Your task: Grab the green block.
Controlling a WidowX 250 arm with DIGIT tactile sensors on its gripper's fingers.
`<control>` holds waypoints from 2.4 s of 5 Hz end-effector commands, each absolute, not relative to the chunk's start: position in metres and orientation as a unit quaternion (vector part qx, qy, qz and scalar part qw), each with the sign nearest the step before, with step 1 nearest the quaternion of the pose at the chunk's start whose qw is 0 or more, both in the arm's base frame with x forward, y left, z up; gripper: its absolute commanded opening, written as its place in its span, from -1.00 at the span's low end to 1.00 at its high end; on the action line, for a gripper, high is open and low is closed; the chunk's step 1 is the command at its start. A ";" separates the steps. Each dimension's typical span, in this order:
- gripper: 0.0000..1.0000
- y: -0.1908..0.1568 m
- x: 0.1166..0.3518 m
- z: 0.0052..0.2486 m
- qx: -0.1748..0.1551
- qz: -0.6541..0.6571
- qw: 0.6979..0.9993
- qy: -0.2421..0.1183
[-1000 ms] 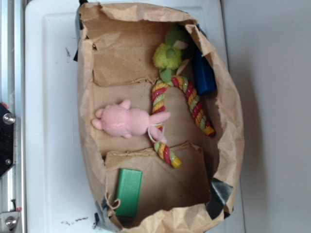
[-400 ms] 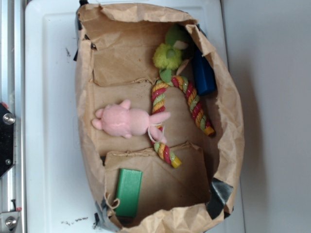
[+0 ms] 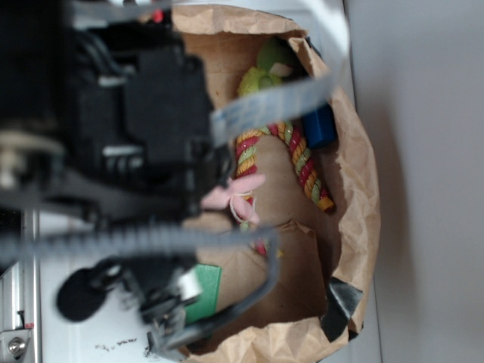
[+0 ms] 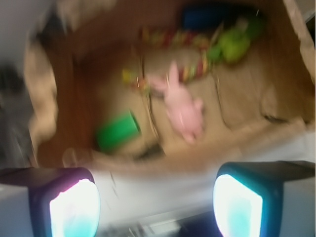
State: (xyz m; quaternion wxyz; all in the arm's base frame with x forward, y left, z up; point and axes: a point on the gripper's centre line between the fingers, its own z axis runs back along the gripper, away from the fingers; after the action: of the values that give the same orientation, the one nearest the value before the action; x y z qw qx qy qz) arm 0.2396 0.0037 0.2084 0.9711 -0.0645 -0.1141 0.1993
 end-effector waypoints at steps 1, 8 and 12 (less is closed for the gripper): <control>1.00 0.027 0.265 0.191 -0.068 0.380 0.907 -0.171; 1.00 0.029 0.274 0.154 -0.070 0.484 0.853 -0.183; 1.00 -0.025 0.286 0.105 -0.089 0.507 0.850 -0.116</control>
State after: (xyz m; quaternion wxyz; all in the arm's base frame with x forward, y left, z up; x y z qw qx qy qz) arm 0.2863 -0.0305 0.0843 0.8511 -0.0674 -0.0863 0.5135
